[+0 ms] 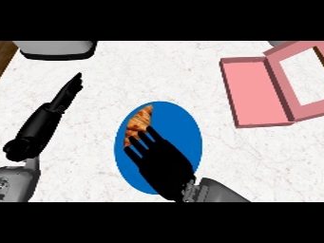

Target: Pick the squash from the plate and place it in the cardboard box

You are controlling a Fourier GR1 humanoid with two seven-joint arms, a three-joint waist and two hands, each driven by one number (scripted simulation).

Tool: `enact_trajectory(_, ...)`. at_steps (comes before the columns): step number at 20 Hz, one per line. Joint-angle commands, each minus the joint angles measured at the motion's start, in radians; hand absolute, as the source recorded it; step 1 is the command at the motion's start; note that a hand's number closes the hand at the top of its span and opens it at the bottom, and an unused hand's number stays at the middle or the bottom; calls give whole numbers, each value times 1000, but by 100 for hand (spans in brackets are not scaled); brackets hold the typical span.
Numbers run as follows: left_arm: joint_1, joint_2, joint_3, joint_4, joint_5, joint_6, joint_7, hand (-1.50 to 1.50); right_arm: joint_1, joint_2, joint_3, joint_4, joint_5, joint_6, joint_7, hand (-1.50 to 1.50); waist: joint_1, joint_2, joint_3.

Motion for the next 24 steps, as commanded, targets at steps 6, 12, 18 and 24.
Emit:
enact_trajectory(6,-28,-25,42,21,-13,-46,11,0,105,61,-2,61,117,-43,-68,-150,-2,0,0)
enact_trajectory(12,-42,-30,53,-20,-18,-63,57,0,49,102,-67,253,190,-146,-98,-150,0,0,0)
enact_trajectory(18,5,-56,49,-2,-61,-60,-3,0,14,108,-177,300,199,-124,-190,-150,2,0,0)
enact_trajectory(24,21,-65,60,-74,-51,-60,50,0,48,40,-112,248,228,-193,-347,150,2,-2,0)
